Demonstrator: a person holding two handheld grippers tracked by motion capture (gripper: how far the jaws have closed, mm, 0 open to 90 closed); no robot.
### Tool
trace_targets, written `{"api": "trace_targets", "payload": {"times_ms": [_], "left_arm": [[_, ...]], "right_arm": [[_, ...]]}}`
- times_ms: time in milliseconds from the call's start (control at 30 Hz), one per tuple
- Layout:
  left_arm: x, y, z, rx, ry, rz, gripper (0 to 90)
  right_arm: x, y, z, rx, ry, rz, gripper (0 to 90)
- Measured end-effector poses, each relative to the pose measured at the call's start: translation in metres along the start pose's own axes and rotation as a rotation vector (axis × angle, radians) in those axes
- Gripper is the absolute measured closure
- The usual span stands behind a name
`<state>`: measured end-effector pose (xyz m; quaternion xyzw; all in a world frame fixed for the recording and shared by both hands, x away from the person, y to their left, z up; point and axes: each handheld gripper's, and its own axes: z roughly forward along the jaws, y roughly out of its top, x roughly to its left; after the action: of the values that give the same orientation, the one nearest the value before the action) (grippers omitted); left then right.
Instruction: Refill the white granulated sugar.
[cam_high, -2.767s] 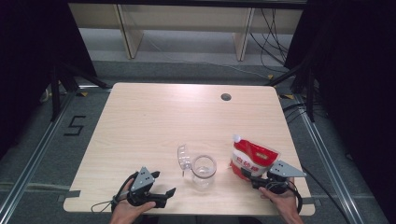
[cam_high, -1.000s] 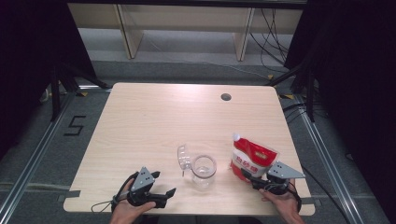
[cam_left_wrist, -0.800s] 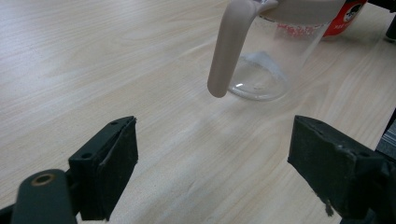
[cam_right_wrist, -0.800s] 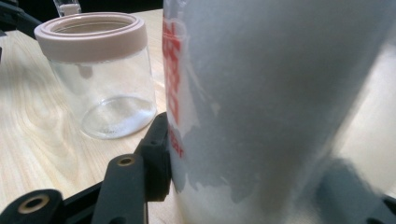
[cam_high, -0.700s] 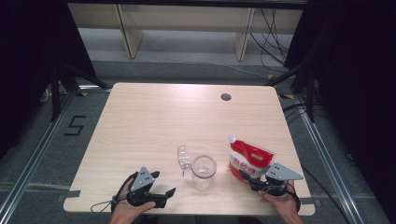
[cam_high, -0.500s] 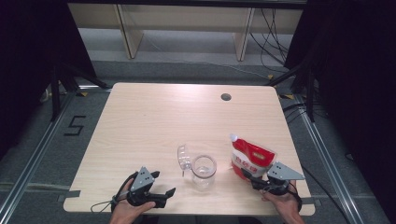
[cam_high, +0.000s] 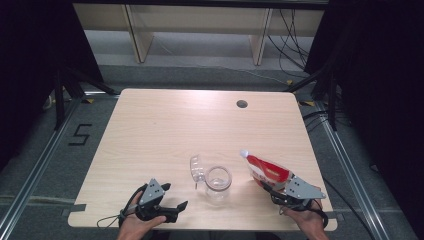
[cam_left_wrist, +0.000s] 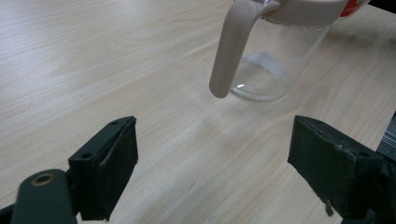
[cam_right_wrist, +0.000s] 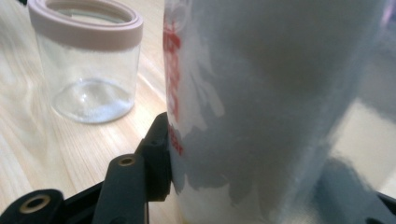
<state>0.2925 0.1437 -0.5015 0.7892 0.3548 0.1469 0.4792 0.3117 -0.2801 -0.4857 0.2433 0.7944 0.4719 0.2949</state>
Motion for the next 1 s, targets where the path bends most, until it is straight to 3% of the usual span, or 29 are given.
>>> {"api": "trace_targets", "payload": {"times_ms": [67,167,200,400,467,533,600,767,867,933,1000], "left_arm": [[0.000,0.000,0.000,0.003,0.001,0.002,15.2],[-0.001,0.000,0.000,0.001,-0.003,-0.016,15.2],[-0.001,0.000,0.000,0.000,-0.002,-0.018,15.2],[-0.001,-0.001,0.000,0.000,-0.002,-0.019,15.2],[0.000,0.000,0.000,0.001,-0.007,0.003,15.2],[-0.001,0.000,0.000,0.004,0.002,-0.015,15.3],[0.000,0.000,0.000,0.015,0.003,-0.004,15.2],[-0.002,-0.001,0.001,0.005,0.000,-0.016,15.3],[0.000,0.000,0.000,0.017,0.002,-0.001,15.3],[0.000,0.000,0.000,0.016,0.002,-0.004,15.2],[-0.001,0.000,0.001,0.008,0.000,-0.016,15.2]], "right_arm": [[0.001,0.001,-0.001,-0.002,-0.021,-0.055,50.5],[0.003,0.003,-0.003,0.032,-0.027,-0.077,50.6],[0.002,0.004,-0.002,0.009,-0.050,-0.129,50.6],[0.002,0.006,-0.004,0.034,-0.083,-0.170,50.7],[0.002,0.007,-0.004,0.034,-0.093,-0.185,50.7],[0.002,0.008,-0.004,0.039,-0.100,-0.195,50.7],[0.002,0.009,-0.005,0.053,-0.114,-0.240,50.7],[0.006,0.012,-0.006,0.053,-0.127,-0.280,50.8],[0.008,0.015,-0.007,0.046,-0.140,-0.328,50.9],[0.009,0.016,-0.007,0.053,-0.139,-0.333,50.9],[0.010,0.017,-0.007,0.048,-0.145,-0.372,50.9]]}}
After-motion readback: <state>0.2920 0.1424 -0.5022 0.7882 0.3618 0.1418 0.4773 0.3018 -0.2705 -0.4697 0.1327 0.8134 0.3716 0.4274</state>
